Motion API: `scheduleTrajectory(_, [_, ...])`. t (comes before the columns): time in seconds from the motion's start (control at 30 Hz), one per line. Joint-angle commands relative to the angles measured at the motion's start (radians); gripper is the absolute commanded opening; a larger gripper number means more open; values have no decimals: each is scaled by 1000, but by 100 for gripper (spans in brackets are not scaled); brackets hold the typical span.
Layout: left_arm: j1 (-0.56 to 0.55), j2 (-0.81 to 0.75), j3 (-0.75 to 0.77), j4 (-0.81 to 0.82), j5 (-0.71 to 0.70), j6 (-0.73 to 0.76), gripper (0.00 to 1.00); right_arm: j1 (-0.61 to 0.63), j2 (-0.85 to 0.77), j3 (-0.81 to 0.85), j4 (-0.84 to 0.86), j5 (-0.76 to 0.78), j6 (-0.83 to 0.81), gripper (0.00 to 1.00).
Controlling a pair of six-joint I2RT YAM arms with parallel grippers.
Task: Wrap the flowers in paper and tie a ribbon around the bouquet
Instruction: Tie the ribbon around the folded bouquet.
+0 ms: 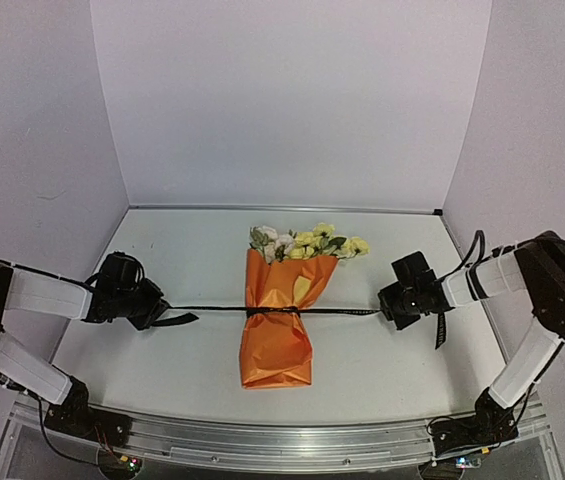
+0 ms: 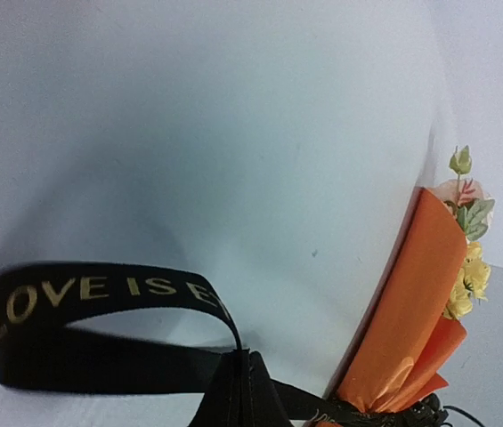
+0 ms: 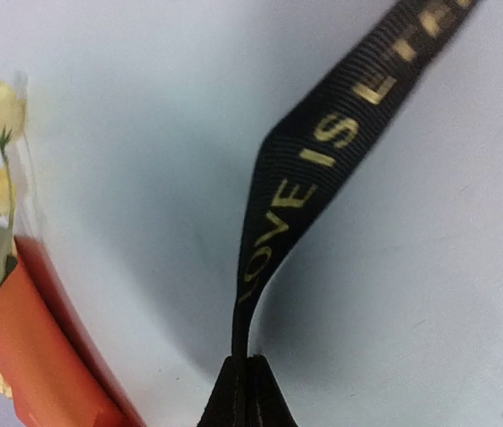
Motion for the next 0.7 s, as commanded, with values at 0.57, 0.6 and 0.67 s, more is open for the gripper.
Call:
scheduleTrajectory(0.57, [524,8,173,-179,120,311,0,-514,-342,-143,-511,-87,-305,0])
scheduleTrajectory(0.6, [535,12,170,-177,128,313,0,-520,-343,-137,-517,-95,-309,0])
scheduleTrajectory(0.67, [547,16,165,-176,133,318,0,-532,-340,-132,-529,-103,-316,0])
